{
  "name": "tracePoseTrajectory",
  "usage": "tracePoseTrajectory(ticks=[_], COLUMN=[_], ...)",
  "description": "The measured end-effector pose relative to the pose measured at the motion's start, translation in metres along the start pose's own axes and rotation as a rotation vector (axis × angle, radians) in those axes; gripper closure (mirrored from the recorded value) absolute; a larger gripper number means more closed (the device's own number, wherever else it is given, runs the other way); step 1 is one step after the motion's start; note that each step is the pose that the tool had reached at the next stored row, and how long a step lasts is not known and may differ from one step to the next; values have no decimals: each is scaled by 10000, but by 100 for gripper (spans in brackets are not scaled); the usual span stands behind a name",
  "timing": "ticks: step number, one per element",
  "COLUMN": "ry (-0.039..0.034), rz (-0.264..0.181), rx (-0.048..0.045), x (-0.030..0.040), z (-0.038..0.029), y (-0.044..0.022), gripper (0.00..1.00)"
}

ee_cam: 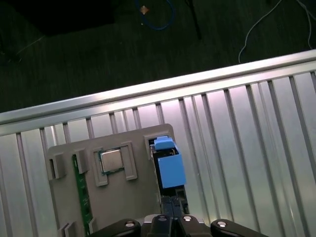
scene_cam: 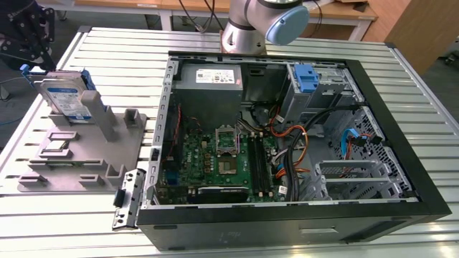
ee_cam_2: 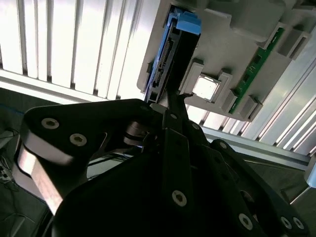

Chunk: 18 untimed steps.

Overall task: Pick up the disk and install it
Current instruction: 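Pick up the disk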

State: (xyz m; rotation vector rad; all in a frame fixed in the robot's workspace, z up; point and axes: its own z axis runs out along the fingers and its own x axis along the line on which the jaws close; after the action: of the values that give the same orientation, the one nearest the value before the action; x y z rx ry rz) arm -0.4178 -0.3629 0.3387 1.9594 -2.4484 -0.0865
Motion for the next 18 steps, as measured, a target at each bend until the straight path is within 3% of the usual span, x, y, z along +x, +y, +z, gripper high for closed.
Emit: tracePoseTrajectory(ticks=[3, 6, 18], ry=[-3, -76, -98], rz=[-277, -511, -544], rx=[-7, -28, -34], x=[1, 1, 1], z=[3, 4, 4], y=[0, -1, 0], gripper=[90, 90, 90])
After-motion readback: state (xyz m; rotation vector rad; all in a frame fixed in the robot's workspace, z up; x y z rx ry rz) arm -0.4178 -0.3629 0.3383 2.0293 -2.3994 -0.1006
